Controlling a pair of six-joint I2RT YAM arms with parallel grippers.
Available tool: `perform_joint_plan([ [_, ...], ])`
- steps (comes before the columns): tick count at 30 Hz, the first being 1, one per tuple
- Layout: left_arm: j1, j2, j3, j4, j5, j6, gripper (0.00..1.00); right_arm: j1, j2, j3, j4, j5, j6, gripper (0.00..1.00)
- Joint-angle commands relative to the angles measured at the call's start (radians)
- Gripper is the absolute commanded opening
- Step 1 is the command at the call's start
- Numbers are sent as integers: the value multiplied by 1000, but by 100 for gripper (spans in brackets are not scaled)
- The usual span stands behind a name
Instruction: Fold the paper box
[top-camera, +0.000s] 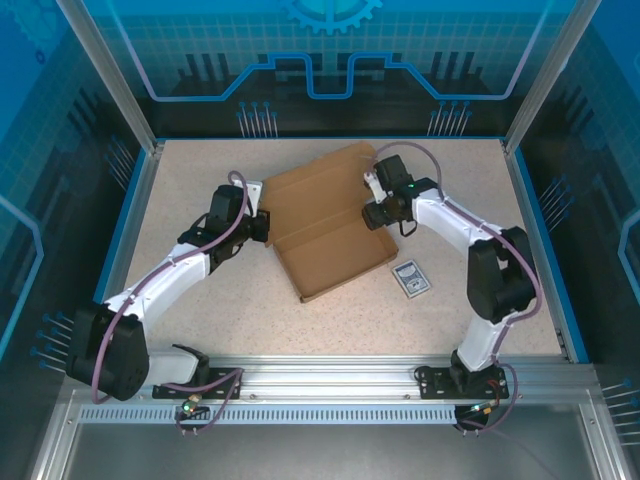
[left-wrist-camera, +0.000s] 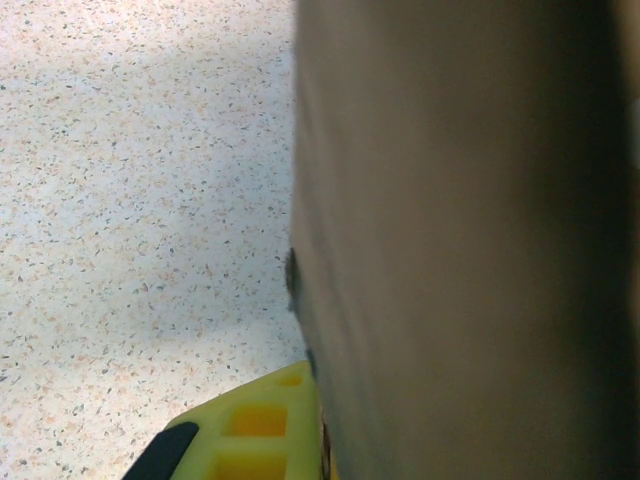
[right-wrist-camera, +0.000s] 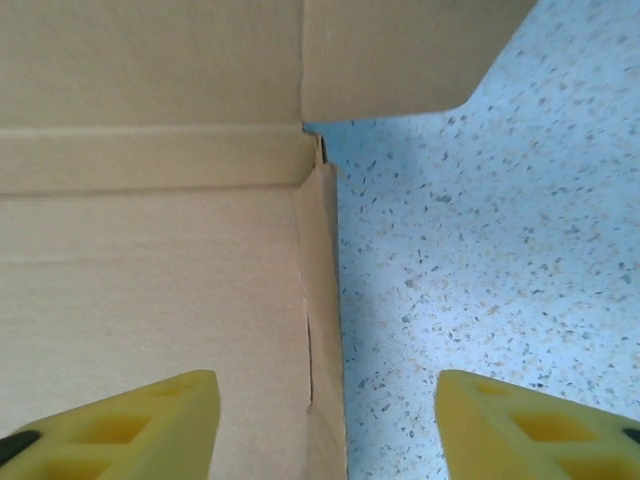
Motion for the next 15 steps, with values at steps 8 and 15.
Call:
perform_joint_plan([
  [8,5,-37,23,17,-13,14,3,-31,-325,-276,-129,-20,188,77],
  [15,5,-50,24,21,1,9,4,-50,-482,-523,-130,-49,333,83],
])
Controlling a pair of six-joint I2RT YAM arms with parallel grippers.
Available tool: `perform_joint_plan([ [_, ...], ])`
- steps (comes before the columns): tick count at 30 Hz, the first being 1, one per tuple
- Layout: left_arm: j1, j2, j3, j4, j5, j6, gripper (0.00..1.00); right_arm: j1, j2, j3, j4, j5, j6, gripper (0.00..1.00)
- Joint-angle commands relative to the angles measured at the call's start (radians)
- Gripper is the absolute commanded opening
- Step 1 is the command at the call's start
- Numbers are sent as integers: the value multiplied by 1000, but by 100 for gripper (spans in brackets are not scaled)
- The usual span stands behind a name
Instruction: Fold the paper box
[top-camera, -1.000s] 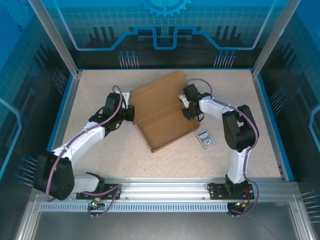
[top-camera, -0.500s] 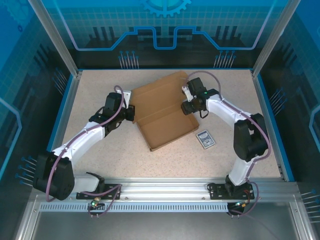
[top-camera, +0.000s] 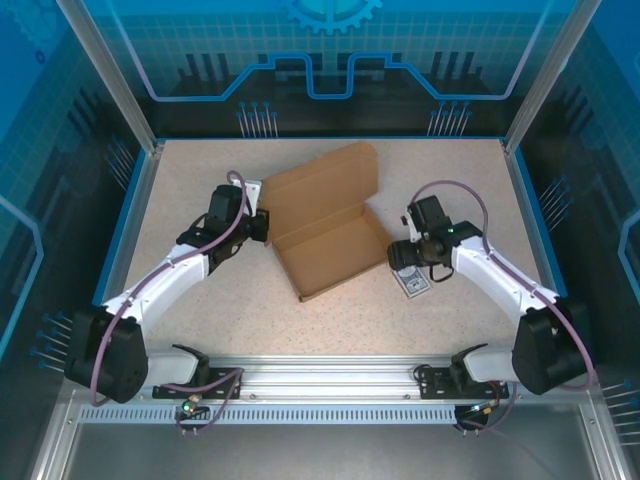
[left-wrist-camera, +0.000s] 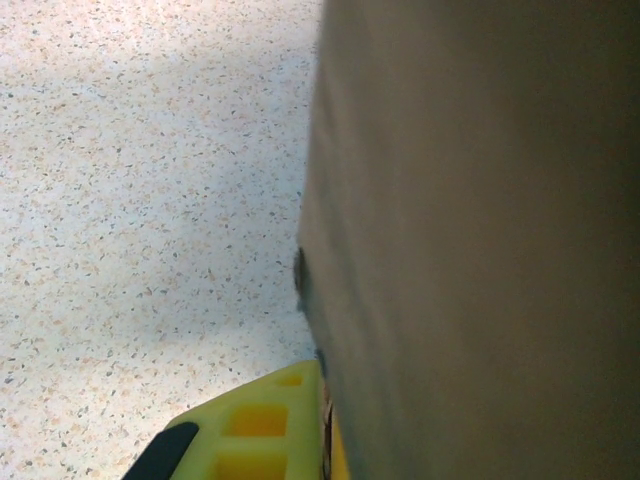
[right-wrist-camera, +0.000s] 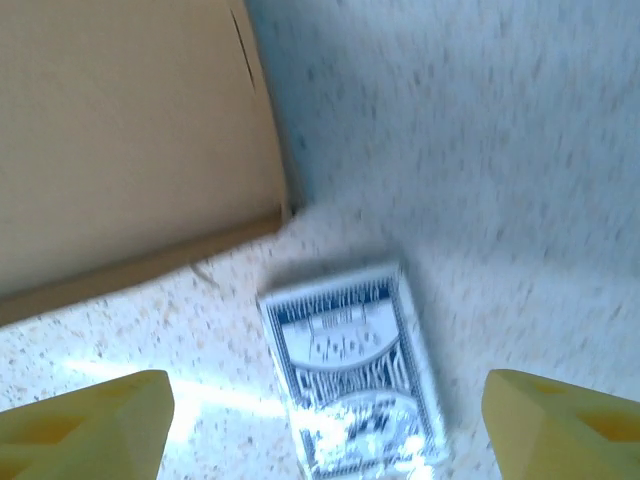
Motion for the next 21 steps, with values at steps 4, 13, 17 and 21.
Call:
perform_joint_plan([
  [4,5,-37,24,25,15,2,4,27,-17,-110,-34,41,129,91],
  [13,5,-41,15,34,26,-3,4,54,143,-30,-86,138,111,94],
  [17,5,-42,14,35,28,-4,4,56,211,5,-103,175,81,94],
  [21,5,-38,13,43,32,-6,4,37,270,30,-103,127,42,92],
])
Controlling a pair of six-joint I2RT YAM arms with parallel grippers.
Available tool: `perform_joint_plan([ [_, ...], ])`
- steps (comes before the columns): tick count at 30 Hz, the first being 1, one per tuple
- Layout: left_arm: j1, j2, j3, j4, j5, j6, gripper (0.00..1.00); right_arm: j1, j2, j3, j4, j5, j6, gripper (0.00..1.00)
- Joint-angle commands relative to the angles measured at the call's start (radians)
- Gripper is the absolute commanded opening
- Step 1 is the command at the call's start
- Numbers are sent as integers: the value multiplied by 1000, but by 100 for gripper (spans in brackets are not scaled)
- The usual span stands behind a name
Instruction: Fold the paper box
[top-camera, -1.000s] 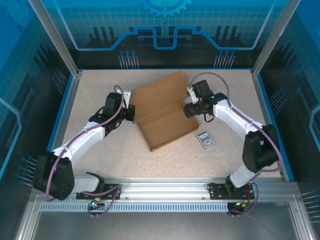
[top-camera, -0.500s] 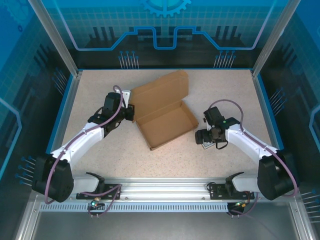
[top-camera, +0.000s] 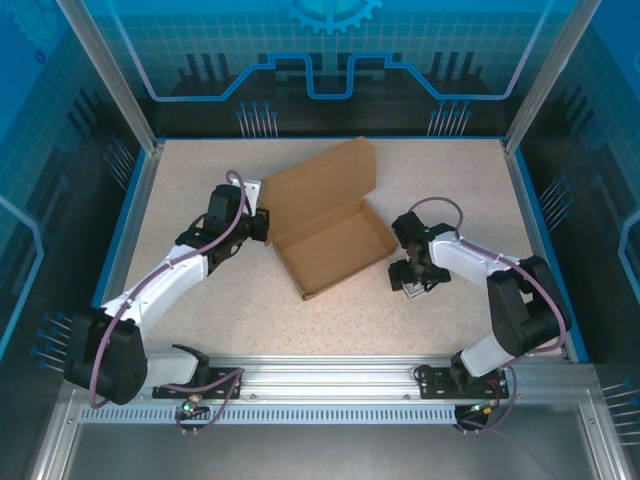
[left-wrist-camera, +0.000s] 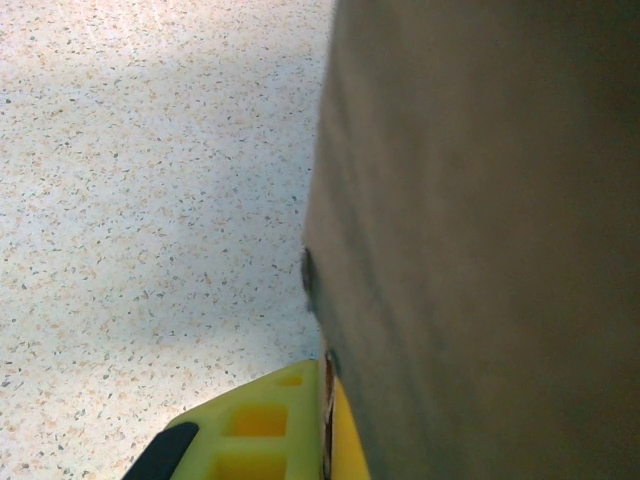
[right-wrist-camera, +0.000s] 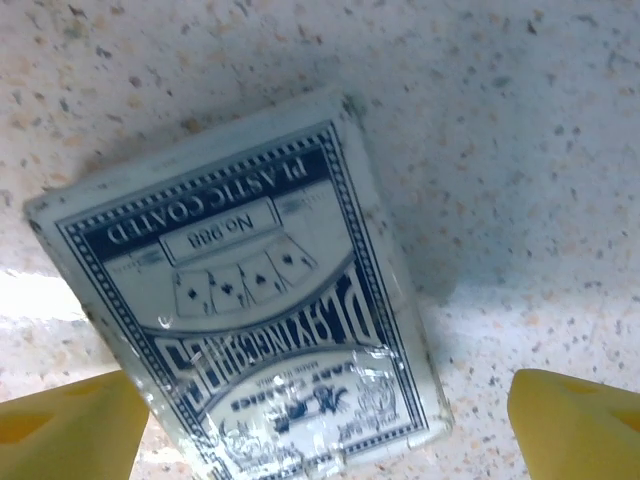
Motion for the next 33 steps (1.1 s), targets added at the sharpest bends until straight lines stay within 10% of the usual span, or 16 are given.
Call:
perform_joint_plan([
  [1,5,-29,14,42,25,-3,4,-18,36,38,-28,-30,-45,92],
  [15,5,-40,5,42,32,-2,5,-205,35,53,1,-191,-114,74],
  [33,5,-31,3,51,36,5,5,-224,144,130,-18,-156,-122,75],
])
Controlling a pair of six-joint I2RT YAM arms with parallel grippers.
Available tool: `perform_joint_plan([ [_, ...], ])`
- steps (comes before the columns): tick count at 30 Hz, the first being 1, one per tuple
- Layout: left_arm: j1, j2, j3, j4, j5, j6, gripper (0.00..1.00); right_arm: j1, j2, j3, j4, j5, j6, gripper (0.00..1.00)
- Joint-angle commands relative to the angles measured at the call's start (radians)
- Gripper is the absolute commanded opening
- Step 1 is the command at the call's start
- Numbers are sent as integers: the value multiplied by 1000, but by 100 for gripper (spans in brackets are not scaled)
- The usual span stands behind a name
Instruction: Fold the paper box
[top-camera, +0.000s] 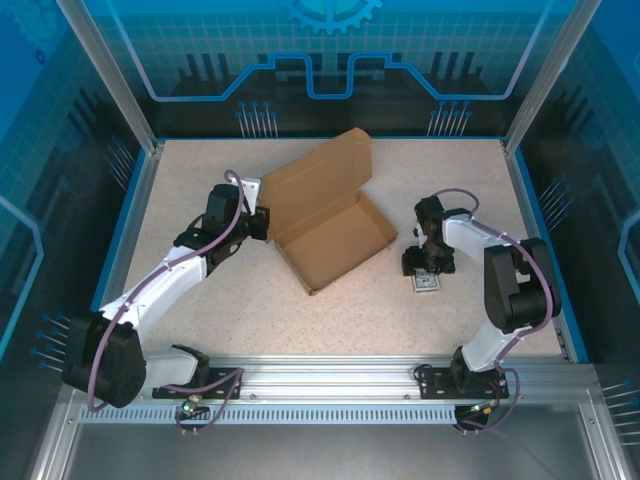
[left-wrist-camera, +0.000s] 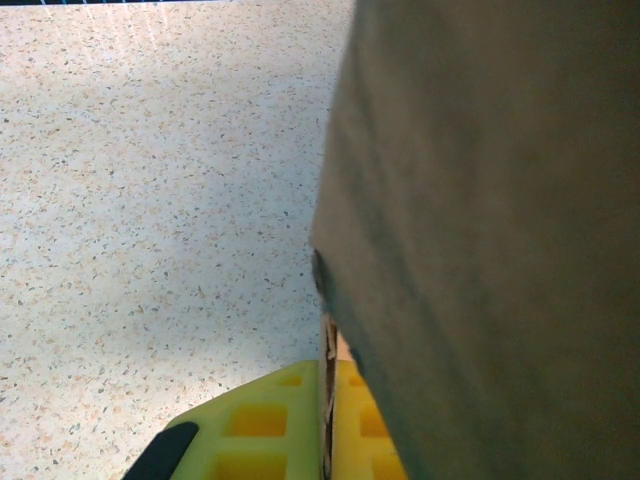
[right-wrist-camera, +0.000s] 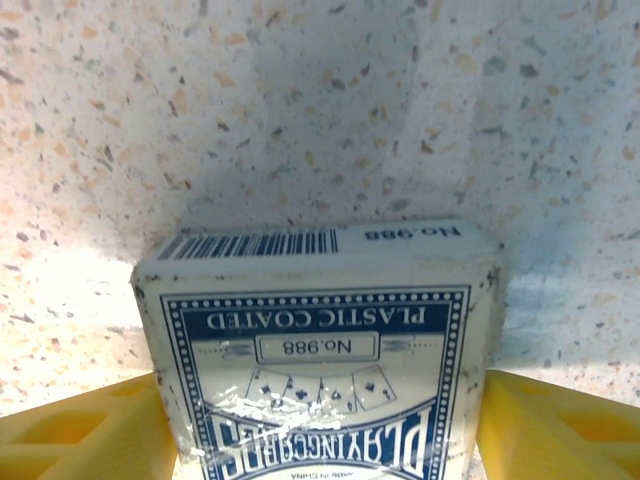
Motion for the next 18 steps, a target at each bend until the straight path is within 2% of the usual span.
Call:
perform_joint_plan([
  [1,5,-16,3,35,25,4,5,-13,27,33,-14,-10,-13,75],
  [5,5,-16,2,33,24,6,5,-14,42,39,-4,-10,-13,73],
  [9,5,-13,6,32,24,6,5,-15,24,29,2,-4,-10,65],
  [15,5,-11,8,27,28,4,5,-5,-129,21,-6,-20,12,62],
  [18,5,-13,8,28,30,1,5,47,-215,52,1,-61,54,60],
])
